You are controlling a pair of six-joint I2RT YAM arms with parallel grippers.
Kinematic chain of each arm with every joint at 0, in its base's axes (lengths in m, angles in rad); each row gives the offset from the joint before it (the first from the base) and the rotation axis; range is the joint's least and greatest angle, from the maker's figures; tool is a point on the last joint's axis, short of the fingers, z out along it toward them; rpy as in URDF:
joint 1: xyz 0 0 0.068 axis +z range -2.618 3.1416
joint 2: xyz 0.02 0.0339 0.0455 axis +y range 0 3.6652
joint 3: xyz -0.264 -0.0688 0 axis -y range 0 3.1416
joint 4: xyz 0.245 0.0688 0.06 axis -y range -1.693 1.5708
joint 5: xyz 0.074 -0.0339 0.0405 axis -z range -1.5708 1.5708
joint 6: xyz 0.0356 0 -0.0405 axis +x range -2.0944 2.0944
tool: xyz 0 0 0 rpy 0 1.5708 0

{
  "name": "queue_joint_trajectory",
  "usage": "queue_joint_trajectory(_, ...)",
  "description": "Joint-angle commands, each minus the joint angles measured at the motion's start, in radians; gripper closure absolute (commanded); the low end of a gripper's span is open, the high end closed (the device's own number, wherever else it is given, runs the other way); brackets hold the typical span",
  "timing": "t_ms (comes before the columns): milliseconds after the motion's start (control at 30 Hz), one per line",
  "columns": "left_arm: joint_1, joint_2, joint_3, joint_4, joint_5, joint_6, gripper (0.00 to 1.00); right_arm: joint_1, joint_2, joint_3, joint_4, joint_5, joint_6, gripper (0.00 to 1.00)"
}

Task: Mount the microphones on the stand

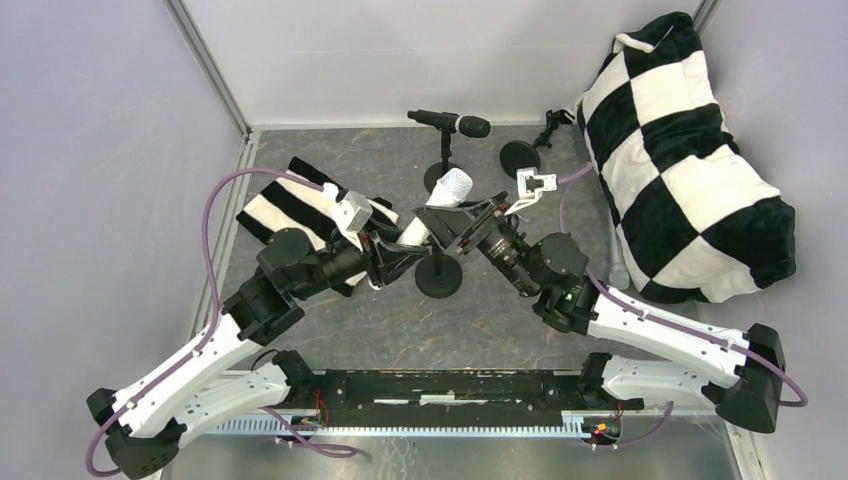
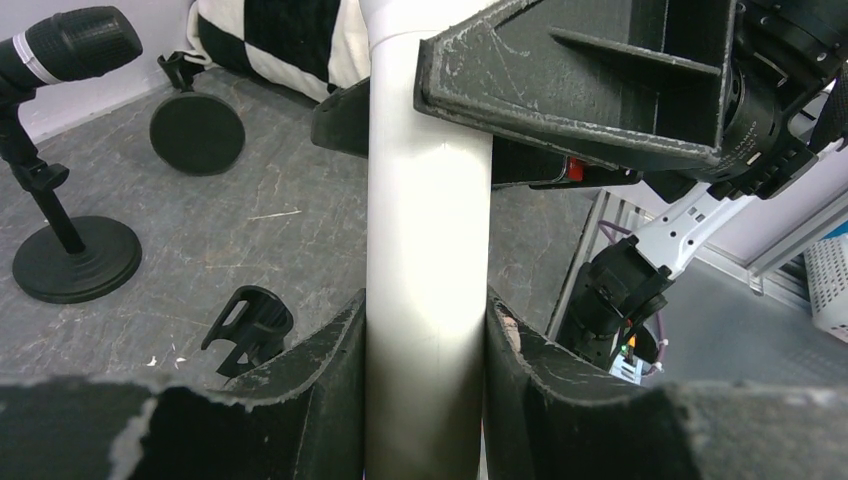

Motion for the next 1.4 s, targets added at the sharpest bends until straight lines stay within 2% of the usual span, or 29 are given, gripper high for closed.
queue_joint_trajectory(0, 0.002, -0.005, -0.005, 0.066, 0.039, -0.036, 0.98, -0.008, 0.031, 0.032, 0.116, -0.066, 0.051, 0.32)
queue_joint_trajectory(233, 0.002, -0.007, -0.023, 0.066, 0.017, -0.029, 0.97, -0.011, 0.059, 0.021, 0.178, -0.101, 0.061, 0.41)
queue_joint_trajectory(267, 0.002, -0.006, -0.026, 0.067, 0.01, -0.032, 0.96, -0.011, 0.057, 0.007, 0.194, -0.097, 0.062, 0.46)
queue_joint_trajectory(367, 0.002, -0.009, -0.037, 0.068, -0.011, -0.036, 0.91, -0.012, 0.041, -0.049, 0.264, -0.073, 0.064, 0.71)
queue_joint_trajectory(400, 0.002, -0.007, -0.04, 0.067, -0.02, -0.036, 0.87, -0.011, 0.03, -0.069, 0.296, -0.061, 0.064, 0.77)
queue_joint_trajectory(467, 0.002, -0.003, -0.046, 0.067, -0.034, -0.04, 0.66, -0.011, 0.014, -0.122, 0.362, -0.027, 0.058, 0.88)
queue_joint_trajectory(533, 0.002, 0.0, -0.055, 0.095, -0.054, -0.046, 0.5, -0.011, -0.009, -0.153, 0.391, 0.015, 0.021, 0.93)
queue_joint_trajectory(667, 0.002, 0.001, -0.079, 0.103, -0.127, -0.065, 0.28, -0.011, -0.096, -0.217, 0.38, 0.152, -0.121, 0.98)
queue_joint_trajectory(733, 0.002, -0.008, -0.107, 0.124, -0.177, -0.088, 0.14, -0.011, -0.153, -0.253, 0.358, 0.225, -0.192, 0.99)
queue_joint_trajectory(833, 0.002, -0.031, -0.182, 0.197, -0.241, -0.15, 0.07, -0.011, -0.246, -0.305, 0.315, 0.328, -0.299, 1.0)
queue_joint_trajectory(967, -0.001, -0.03, -0.3, 0.298, -0.297, -0.208, 0.02, -0.013, -0.372, -0.356, 0.228, 0.428, -0.409, 1.0)
queue_joint_trajectory(1100, -0.029, -0.028, -0.429, 0.465, -0.34, -0.224, 0.01, -0.013, -0.455, -0.41, 0.202, 0.466, -0.48, 0.99)
queue_joint_trajectory(1300, -0.122, 0.043, -0.57, 0.705, -0.454, -0.135, 0.02, -0.014, -0.526, -0.473, 0.186, 0.463, -0.564, 1.0)
queue_joint_trajectory(1367, -0.156, 0.106, -0.618, 0.841, -0.496, -0.081, 0.03, -0.014, -0.545, -0.496, 0.199, 0.45, -0.596, 1.0)
